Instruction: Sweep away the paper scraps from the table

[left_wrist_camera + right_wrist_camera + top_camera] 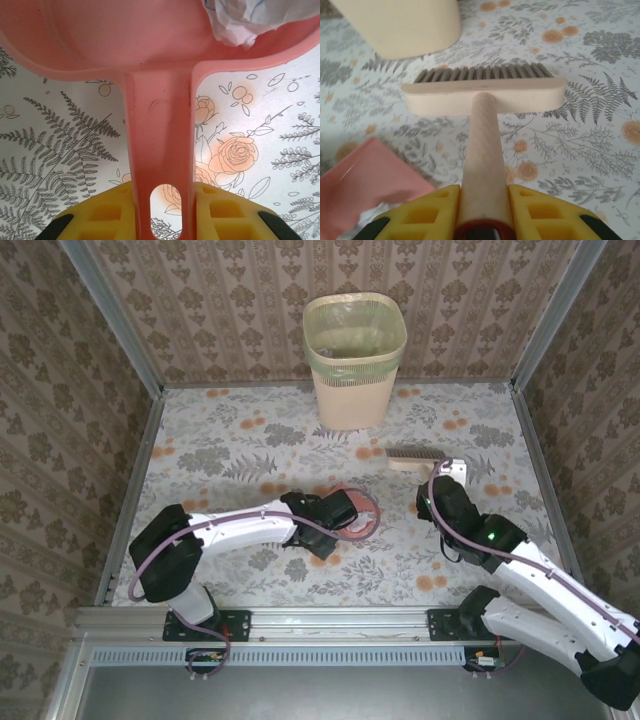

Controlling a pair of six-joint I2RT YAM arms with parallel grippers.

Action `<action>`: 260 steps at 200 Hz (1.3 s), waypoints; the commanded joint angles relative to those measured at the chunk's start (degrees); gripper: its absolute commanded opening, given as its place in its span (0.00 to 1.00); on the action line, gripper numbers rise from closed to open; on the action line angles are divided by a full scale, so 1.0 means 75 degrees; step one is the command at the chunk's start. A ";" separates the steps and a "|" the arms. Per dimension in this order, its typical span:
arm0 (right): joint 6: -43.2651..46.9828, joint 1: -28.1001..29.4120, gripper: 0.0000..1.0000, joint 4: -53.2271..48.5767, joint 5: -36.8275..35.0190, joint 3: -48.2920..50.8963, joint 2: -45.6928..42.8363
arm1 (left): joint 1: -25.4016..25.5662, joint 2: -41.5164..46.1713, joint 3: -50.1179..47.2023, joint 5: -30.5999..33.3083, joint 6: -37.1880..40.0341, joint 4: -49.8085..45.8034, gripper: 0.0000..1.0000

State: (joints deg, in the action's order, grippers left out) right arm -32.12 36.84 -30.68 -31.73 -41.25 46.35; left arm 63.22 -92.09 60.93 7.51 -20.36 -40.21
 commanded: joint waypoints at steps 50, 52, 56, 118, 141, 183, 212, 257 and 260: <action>0.0320 -0.0224 0.00 0.3685 -0.0270 0.2387 -0.0870 | -0.0108 0.0533 0.0478 0.0176 -0.0132 -0.0565 0.00; 0.0327 -0.0224 0.00 0.3713 -0.0270 0.2422 -0.0906 | -0.0115 0.0542 0.0504 0.0187 -0.0133 -0.0615 0.00; 0.0348 -0.0224 0.00 0.3789 -0.0264 0.2507 -0.0971 | -0.0121 0.0548 0.0572 0.0208 -0.0131 -0.0682 0.00; 0.0544 -0.0224 0.00 0.4705 -0.0130 0.3391 -0.1720 | -0.0691 0.0589 0.2069 0.0326 -0.0033 -0.1968 0.00; 0.0543 -0.0221 0.00 0.4863 0.0070 0.3473 -0.1684 | -0.0933 0.0446 0.3003 0.0349 0.0078 -0.2600 0.00; 0.0543 -0.0222 0.00 0.4983 0.0131 0.3579 -0.1668 | -0.1351 -0.0388 0.5414 0.0404 0.0289 -0.4123 0.00; 0.0532 -0.0213 0.00 0.5033 0.0244 0.3560 -0.1546 | -0.1662 -0.1103 0.7076 0.0187 0.0527 -0.4779 0.00; 0.0541 -0.0213 0.00 0.5051 0.0382 0.3503 -0.1434 | -0.1961 -0.2673 1.0379 0.0270 0.0779 -0.6163 0.00; 0.0544 -0.0213 0.00 0.5051 0.0386 0.3501 -0.1434 | -0.1971 -0.2770 1.0622 0.0267 0.0806 -0.6246 0.00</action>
State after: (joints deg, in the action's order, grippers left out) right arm -28.62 35.40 3.77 -29.47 -14.57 35.75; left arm 49.30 -108.62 129.16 9.02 -16.67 -78.04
